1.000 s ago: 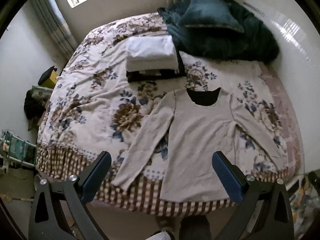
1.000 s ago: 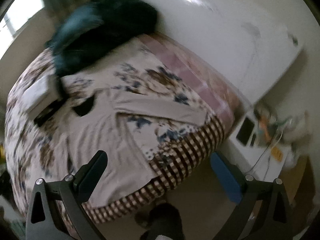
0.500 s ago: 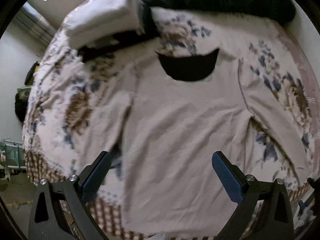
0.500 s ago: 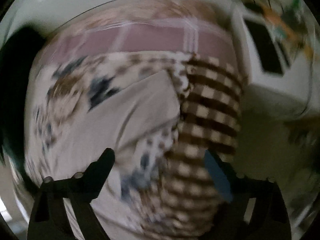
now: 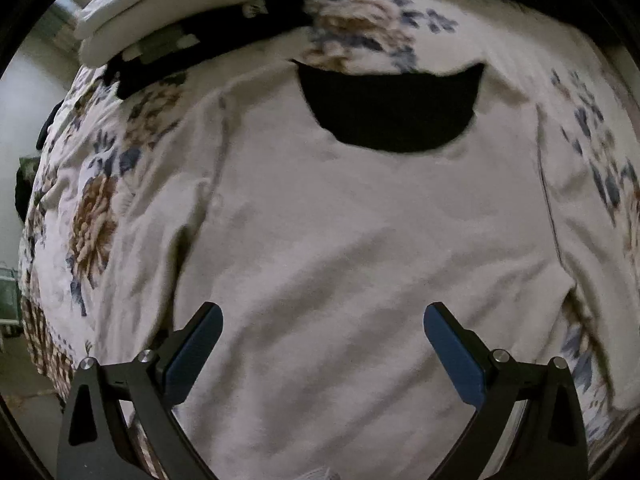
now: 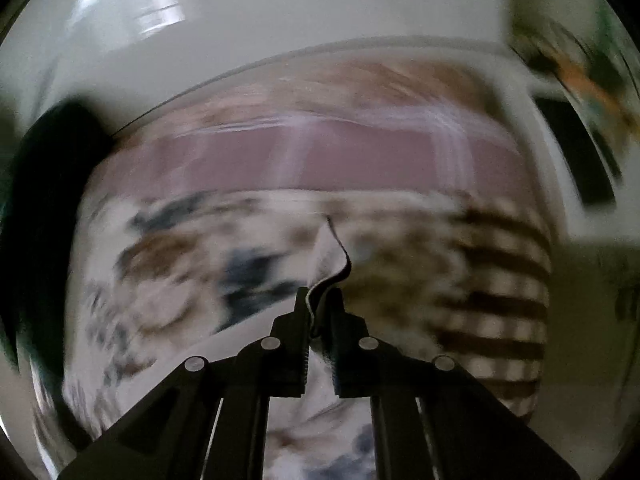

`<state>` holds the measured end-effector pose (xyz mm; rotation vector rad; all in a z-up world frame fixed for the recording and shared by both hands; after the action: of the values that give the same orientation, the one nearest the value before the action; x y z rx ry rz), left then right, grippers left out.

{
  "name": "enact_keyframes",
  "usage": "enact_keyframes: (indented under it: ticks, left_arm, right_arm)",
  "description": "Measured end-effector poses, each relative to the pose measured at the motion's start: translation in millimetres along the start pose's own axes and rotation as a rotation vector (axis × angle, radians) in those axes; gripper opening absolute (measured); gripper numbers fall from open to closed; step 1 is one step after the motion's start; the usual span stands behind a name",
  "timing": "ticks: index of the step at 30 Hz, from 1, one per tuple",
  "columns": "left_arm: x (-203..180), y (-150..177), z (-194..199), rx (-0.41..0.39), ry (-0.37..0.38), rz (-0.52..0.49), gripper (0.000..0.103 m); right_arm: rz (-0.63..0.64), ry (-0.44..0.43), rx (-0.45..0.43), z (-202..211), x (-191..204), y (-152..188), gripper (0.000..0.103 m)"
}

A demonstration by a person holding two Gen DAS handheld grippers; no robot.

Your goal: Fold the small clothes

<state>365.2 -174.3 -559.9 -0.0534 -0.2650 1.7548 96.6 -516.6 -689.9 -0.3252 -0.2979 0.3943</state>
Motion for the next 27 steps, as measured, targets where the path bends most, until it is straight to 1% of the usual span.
enact_keyframes:
  ticks: [2,3,5,6,7,8,9,10,12,13,15,16,17,20,23,25,27]
  left_arm:
    - [17.6,-6.2,9.3,-0.018,0.009,0.028,0.103]
    - [26.3,-7.8,13.5,-0.026,0.011,0.042,0.103]
    - [51.4,-9.7,23.4,-0.043,0.01,0.075,0.103]
    - [69.7,-10.8,30.0,-0.049,0.009,0.099,0.103]
    - [83.7,-11.4,34.5,-0.054,0.005,0.117,0.103]
    - [101.1,-11.1,39.9,-0.06,-0.002,0.138,0.103]
    - [114.4,-10.0,44.2,-0.063,-0.008,0.155,0.103]
    - [134.2,-8.6,49.0,-0.067,-0.017,0.18,0.103]
    - [179.6,-3.0,57.2,-0.075,-0.041,0.245,0.103]
    - [197.0,1.9,59.4,-0.074,-0.051,0.273,0.103]
    - [232.8,13.2,61.2,-0.069,-0.076,0.329,0.103]
    - [252.4,19.9,61.1,-0.068,-0.094,0.358,0.103]
    - [270.3,27.1,59.6,-0.067,-0.114,0.383,0.103]
    - [311.2,48.5,48.5,-0.043,-0.163,0.432,0.103]
    - [338.5,69.4,32.5,0.006,-0.18,0.477,0.103]
    - [349.9,82.0,21.3,0.041,-0.185,0.499,0.103]
    - [359.6,91.4,13.5,0.062,-0.192,0.516,0.103]
  right_arm:
    - [0.145,-0.046,-0.012,19.9,46.8,-3.2,0.008]
    - [0.215,-0.085,-0.017,30.8,74.2,-0.7,0.008]
    - [0.406,-0.187,-0.018,59.6,145.1,15.1,0.008]
    - [0.462,-0.22,-0.015,68.2,166.4,23.5,0.008]
    - [0.579,-0.28,-0.001,84.5,210.4,44.0,0.008]
    - [0.636,-0.31,0.007,92.5,230.8,57.3,0.008]
    - [0.719,-0.352,0.017,104.2,258.2,79.3,0.008]
    - [0.816,-0.394,0.028,116.7,287.8,108.7,0.008]
    - [0.977,-0.444,0.057,131.1,325.9,166.1,0.007]
    - [1.08,-0.471,0.089,136.8,343.8,209.3,0.007]
    - [1.222,-0.483,0.14,140.8,353.9,271.2,0.007]
    - [1.332,-0.481,0.182,140.2,357.1,317.7,0.007]
    - [1.382,-0.481,0.208,141.8,356.7,341.1,0.007]
    - [1.583,-0.441,0.306,134.5,334.9,429.1,0.006]
    - [1.686,-0.401,0.349,124.4,312.7,466.4,0.005]
    - [1.74,-0.381,0.371,122.2,297.1,482.7,0.005]
    - [1.761,-0.361,0.398,119.1,292.8,491.3,0.005]
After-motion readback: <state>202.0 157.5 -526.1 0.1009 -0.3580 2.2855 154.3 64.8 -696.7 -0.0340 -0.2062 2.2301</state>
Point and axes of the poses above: each gripper's, at about its wrist camera, not at the fingertips, and z roughly against the way its jaws point, x to its left, y to its underside, the point moved 6 cm from there along -z, roughly the way its jaws point, and after that the axes turned 14 degrees about z, right-handed, at the moved point
